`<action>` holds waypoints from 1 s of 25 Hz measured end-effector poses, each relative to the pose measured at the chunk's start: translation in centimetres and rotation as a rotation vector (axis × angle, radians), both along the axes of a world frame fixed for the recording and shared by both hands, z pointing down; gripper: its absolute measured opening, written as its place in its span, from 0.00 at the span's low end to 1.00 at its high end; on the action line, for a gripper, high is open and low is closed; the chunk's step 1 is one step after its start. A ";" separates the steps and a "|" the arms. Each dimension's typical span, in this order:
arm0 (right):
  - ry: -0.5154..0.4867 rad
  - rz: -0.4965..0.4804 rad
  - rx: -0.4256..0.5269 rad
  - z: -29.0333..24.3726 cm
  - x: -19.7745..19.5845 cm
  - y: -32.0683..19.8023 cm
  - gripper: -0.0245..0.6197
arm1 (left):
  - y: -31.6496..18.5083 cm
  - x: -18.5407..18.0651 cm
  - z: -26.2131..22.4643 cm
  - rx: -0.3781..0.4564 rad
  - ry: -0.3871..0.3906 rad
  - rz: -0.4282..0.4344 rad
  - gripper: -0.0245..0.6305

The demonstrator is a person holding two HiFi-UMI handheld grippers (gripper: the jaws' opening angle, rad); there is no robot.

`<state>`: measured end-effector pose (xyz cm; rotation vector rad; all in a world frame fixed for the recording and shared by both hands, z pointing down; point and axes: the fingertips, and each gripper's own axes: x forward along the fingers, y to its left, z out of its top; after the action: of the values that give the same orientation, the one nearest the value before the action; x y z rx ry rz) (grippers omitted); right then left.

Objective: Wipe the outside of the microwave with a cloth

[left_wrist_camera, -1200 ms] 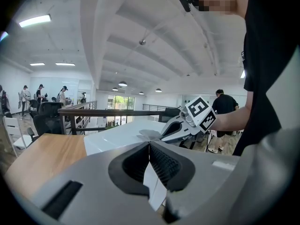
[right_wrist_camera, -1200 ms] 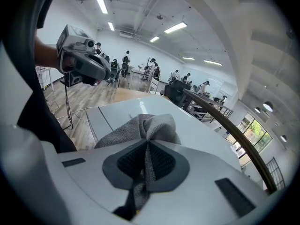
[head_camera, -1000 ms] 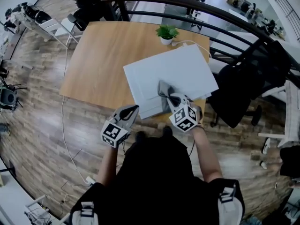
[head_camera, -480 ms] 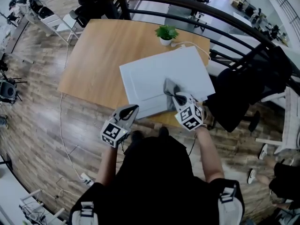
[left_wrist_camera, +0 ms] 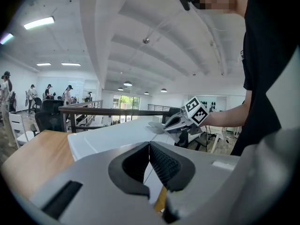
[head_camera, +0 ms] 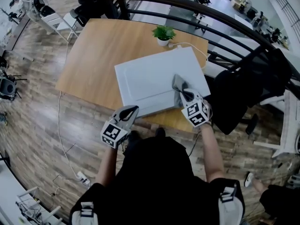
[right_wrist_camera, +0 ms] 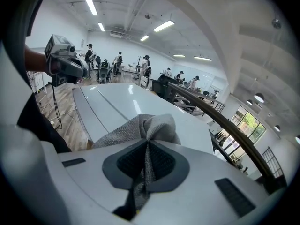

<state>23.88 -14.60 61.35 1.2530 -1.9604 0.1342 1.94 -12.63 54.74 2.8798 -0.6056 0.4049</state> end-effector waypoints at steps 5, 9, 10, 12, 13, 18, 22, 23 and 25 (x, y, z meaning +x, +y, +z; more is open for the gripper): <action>0.009 0.043 -0.001 0.1 3.7 0.3 0.05 | 0.5 1.4 0.0 0.015 -0.001 -0.001 0.04; 0.007 0.076 -0.003 0.2 6.3 0.5 0.05 | 1.0 2.1 0.0 0.008 -0.005 -0.011 0.04; 0.006 0.082 -0.001 0.1 7.0 0.5 0.05 | 1.1 2.2 0.0 0.004 -0.006 -0.014 0.04; -0.002 0.098 0.005 0.1 8.2 0.4 0.05 | 1.2 2.5 -0.1 0.013 -0.002 -0.020 0.04; -0.006 0.106 0.008 0.1 8.9 0.2 0.05 | 1.3 2.7 -0.1 0.016 -0.001 -0.022 0.04; -0.005 0.135 0.015 0.2 11.6 -0.4 0.05 | 1.9 3.4 0.2 0.014 -0.003 -0.038 0.04; 0.012 0.154 0.013 0.2 13.2 -1.1 0.05 | 2.3 3.2 0.2 0.011 0.004 -0.061 0.04; 0.012 0.157 0.011 0.2 13.5 -1.3 0.05 | 2.4 3.1 0.2 0.009 0.011 -0.068 0.04; 0.013 0.158 0.011 0.2 13.9 -1.8 0.05 | 2.5 2.9 0.2 0.010 0.013 -0.081 0.04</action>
<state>37.79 -16.42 61.59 1.4130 -1.8522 0.1939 4.85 -10.10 54.90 2.8533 -0.7210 0.3720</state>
